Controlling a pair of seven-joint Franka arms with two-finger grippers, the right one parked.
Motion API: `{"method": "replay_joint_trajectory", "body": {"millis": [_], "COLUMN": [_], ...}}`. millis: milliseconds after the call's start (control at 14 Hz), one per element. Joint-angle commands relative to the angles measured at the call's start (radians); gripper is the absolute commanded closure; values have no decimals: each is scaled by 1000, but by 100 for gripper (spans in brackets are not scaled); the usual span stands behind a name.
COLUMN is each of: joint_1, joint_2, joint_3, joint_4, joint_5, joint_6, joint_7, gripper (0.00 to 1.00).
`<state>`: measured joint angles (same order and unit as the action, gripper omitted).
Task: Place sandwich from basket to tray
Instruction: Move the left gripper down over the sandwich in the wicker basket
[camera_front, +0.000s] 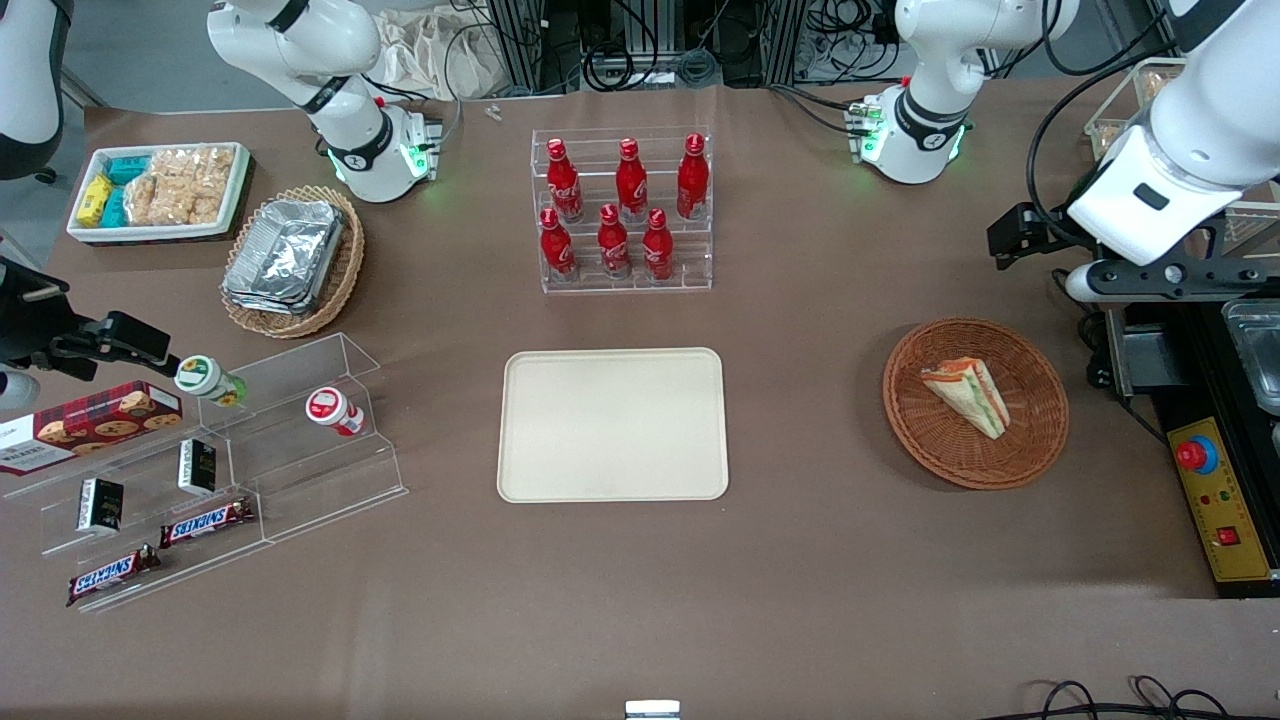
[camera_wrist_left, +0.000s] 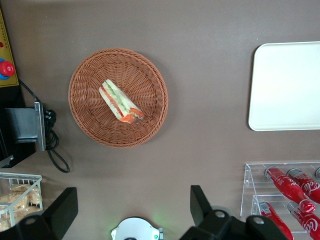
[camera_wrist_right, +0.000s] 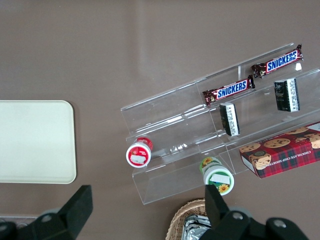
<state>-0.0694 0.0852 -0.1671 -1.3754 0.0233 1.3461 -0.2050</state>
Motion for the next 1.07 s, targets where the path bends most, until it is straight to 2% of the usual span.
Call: {"method": "replay_joint_trajectory", "body": {"millis": [0,214,429,571,714,1000], "joint_1": [26,31,37,36,36,23], "joint_2": [-10,1,34,48,42,62], "joint_3": [-19,3,122,184,228,219], "joint_4": [9,3,-56,-175,-349,-605], "joint_5": [11,17,-5,-3,-8,-9], "joint_6": [-27,-28,-27,17,199,551], "joint_7": [-14,-40,-111,-116,-167,-405], "gripper": [0,0,0,0,0,0]}}
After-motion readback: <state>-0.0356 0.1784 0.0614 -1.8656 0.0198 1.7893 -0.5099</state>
